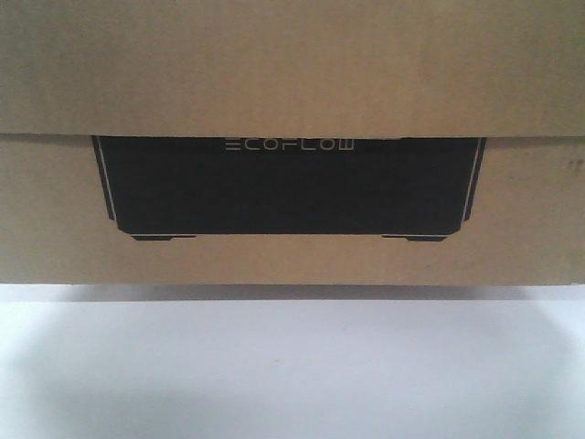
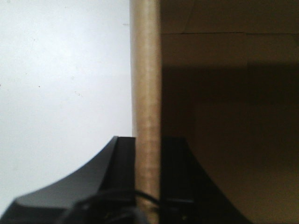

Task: Grab box from left shelf to table start
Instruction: 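Set the box's bottom down on the white table with both grippers, then open both grippers to release the box's side walls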

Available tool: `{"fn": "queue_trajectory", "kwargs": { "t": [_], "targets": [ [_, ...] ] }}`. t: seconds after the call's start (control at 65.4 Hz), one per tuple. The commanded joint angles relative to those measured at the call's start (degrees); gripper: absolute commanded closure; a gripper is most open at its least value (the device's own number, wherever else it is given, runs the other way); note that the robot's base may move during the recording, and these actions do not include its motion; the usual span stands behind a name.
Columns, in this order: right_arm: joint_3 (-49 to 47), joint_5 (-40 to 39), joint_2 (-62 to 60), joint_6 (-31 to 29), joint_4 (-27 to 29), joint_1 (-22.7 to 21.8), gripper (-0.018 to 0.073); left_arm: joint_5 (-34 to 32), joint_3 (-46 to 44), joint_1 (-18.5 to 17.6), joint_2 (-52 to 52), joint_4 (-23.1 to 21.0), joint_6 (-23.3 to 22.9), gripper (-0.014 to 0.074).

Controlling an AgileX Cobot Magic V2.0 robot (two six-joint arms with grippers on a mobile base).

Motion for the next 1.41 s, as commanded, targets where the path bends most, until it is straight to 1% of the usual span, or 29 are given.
{"fn": "queue_trajectory", "kwargs": {
  "t": [0.0, 0.031, 0.046, 0.061, 0.122, 0.183, 0.229, 0.352, 0.566, 0.795, 0.841, 0.948, 0.994, 1.086, 1.208, 1.269, 1.391],
  "targets": [
    [-2.63, -12.34, -2.00, -0.54, 6.99, 1.48, 0.0312, -9.98, -2.63, -2.04, -2.55, -10.39, 0.38, 0.0529],
    [-2.63, -12.27, -2.00, -0.55, 6.99, 1.48, 0.0242, -9.98, -2.63, -2.04, -2.55, -10.39, 0.38, 0.0440],
    [-2.63, -12.27, -2.00, -0.55, 6.99, 1.48, 0.0189, -9.98, -2.63, -2.04, -2.55, -10.39, 0.21, 0.0385],
    [-2.63, -12.27, -2.00, -0.55, 7.06, 1.48, 0.0172, -10.17, -2.63, -2.04, -2.55, -10.39, 0.20, 0.0367],
    [-2.63, -12.34, -1.84, -0.55, 7.18, 1.48, 0.0046, -11.33, -2.63, -2.04, -2.31, -10.39, -1.72, 0.0234],
    [-2.63, -12.42, -1.65, -0.55, 7.18, 1.48, -0.0010, -11.50, -2.63, -2.04, -2.18, -9.97, -1.74, 0.0180],
    [-2.63, -12.65, -1.64, -0.55, 6.99, 1.48, -0.0017, -11.59, -2.63, -2.04, -2.18, -9.34, -1.74, 0.0176],
    [-2.76, -14.48, -1.83, -0.55, 4.20, 1.48, -0.0012, -13.16, -2.71, -2.04, -2.18, -6.26, -1.74, 0.0176],
    [-4.94, -15.46, -1.83, -0.49, 3.52, 1.48, -0.0012, -14.50, -2.76, -1.82, -2.18, -6.25, -1.74, 0.0176],
    [-5.54, -17.55, -1.72, -0.49, 3.33, 1.47, -0.0012, -16.78, -2.76, -1.82, -1.66, -4.55, -1.74, 0.0176],
    [-5.54, -17.84, -1.34, -0.49, 2.57, 1.47, -0.0012, -17.39, -2.76, -1.82, -1.16, -4.33, -1.74, 0.0176],
    [-5.54, -19.07, -0.55, -0.43, -1.54, 1.47, -0.0012, -18.90, -2.76, -1.82, 0.67, -4.19, -1.74, 0.0176],
    [-5.54, -19.13, -0.19, -0.43, -2.21, 1.47, -0.0012, -18.90, -2.76, -1.82, 1.02, -3.87, -1.74, 0.0176],
    [-5.54, -18.17, 0.16, 0.38, -2.10, 1.47, -0.0012, -17.18, -2.76, -1.82, 1.49, -1.23, -1.74, 0.0176],
    [-5.54, -17.43, 0.22, 4.57, -2.04, 0.83, -0.0012, -14.35, -2.76, -1.55, 1.49, 2.47, -1.87, 0.0176],
    [-5.54, -17.74, 0.27, 4.98, -2.04, 0.44, -0.0012, -14.22, -2.76, -0.78, 1.49, 1.54, -1.96, 0.0176],
    [-5.54, -17.33, 0.34, 4.98, -1.68, -1.41, -0.0012, -14.44, -2.76, 2.74, 1.49, -4.21, -2.01, 0.0176]
  ]
}}
